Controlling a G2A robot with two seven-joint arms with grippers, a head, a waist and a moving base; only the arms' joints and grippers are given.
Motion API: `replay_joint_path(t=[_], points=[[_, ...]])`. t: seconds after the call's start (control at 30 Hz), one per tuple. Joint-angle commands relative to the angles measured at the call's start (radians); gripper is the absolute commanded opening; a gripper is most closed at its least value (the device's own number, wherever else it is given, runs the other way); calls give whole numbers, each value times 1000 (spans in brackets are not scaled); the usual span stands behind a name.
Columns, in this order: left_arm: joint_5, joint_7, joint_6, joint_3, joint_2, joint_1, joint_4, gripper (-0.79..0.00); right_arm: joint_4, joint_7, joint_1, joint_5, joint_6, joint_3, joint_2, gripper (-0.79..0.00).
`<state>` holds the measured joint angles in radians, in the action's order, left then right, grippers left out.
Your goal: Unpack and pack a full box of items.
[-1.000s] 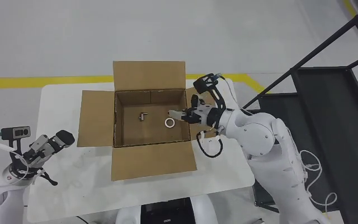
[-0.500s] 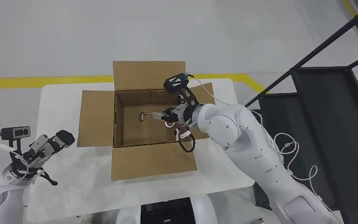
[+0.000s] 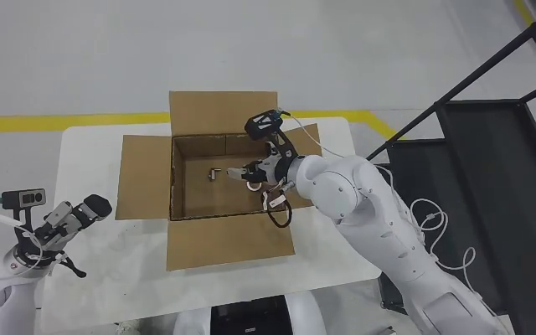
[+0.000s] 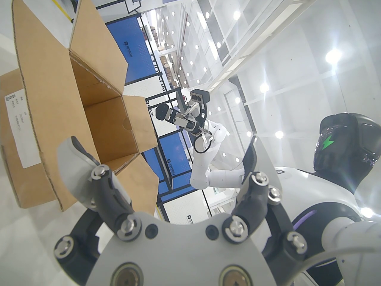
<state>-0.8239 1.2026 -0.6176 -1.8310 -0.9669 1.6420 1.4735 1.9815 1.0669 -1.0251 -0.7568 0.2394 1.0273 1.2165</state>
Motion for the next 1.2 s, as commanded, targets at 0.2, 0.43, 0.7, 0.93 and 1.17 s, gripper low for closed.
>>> replay_joint_path(t=[0.2, 0.43, 0.7, 0.93, 1.17], points=[[0, 0, 0, 0, 0, 0, 0, 0, -42, -28, 18, -36, -21, -26, 4, 0], [0, 0, 0, 0, 0, 0, 0, 0, -227, -17, 162, -17, 11, -155, 45, 0], [0, 0, 0, 0, 0, 0, 0, 0, -450, -33, 314, -7, 123, -387, 138, 0], [0, 0, 0, 0, 0, 0, 0, 0, -622, -130, 374, 65, 212, -511, 235, 0], [0, 0, 0, 0, 0, 0, 0, 0, -802, -228, 419, 184, 237, -538, 318, 0]])
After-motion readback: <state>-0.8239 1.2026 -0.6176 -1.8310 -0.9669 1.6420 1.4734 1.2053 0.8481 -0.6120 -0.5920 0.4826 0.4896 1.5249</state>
